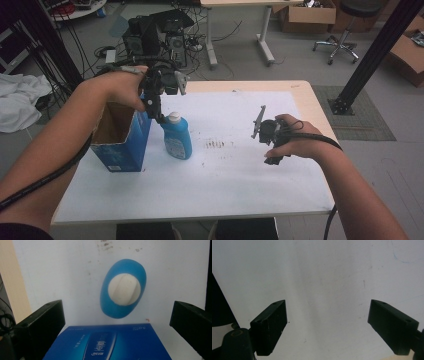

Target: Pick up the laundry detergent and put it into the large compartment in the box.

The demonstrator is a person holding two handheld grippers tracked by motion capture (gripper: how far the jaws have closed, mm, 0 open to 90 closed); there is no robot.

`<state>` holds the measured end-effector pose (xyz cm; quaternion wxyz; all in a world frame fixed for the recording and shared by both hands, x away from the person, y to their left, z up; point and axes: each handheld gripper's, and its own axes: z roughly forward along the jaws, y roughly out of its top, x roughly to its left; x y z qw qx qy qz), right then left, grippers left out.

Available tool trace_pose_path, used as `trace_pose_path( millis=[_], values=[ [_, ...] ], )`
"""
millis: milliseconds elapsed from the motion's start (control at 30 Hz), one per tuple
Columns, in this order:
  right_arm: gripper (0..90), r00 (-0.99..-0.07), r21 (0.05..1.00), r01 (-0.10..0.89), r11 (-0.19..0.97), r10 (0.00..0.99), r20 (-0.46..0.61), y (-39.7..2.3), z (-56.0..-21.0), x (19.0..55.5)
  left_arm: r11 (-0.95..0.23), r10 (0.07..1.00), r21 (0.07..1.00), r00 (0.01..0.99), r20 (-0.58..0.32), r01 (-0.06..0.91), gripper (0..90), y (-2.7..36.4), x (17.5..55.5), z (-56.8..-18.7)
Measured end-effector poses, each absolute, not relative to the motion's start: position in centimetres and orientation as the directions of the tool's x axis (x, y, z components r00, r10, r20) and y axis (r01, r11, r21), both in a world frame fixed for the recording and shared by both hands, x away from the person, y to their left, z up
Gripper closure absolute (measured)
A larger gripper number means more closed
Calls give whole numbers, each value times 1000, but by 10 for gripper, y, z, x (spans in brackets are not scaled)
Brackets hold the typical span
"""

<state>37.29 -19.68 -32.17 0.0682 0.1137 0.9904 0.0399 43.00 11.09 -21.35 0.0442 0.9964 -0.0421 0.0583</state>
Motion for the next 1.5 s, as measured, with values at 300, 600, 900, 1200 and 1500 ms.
trace_pose_path(
  millis=[300,600,900,1200,1500],
  values=[
    [158,-961,97,237,967,248,-126,-197,-325,372,-990,-97,91,989,110,-107,4,112,432,-226],
    [158,-965,95,216,972,227,-128,-189,-325,373,-988,-89,116,991,104,-101,4,116,430,-239],
    [158,-967,93,210,973,221,-128,-185,-328,372,-987,-81,130,992,100,-93,4,119,431,-252],
    [158,-966,88,212,973,222,-130,-185,-330,373,-987,-97,123,991,93,-108,4,116,432,-260],
    [158,-967,90,207,974,218,-129,-184,-331,373,-985,-119,115,989,86,-128,8,112,431,-269]
  ],
)
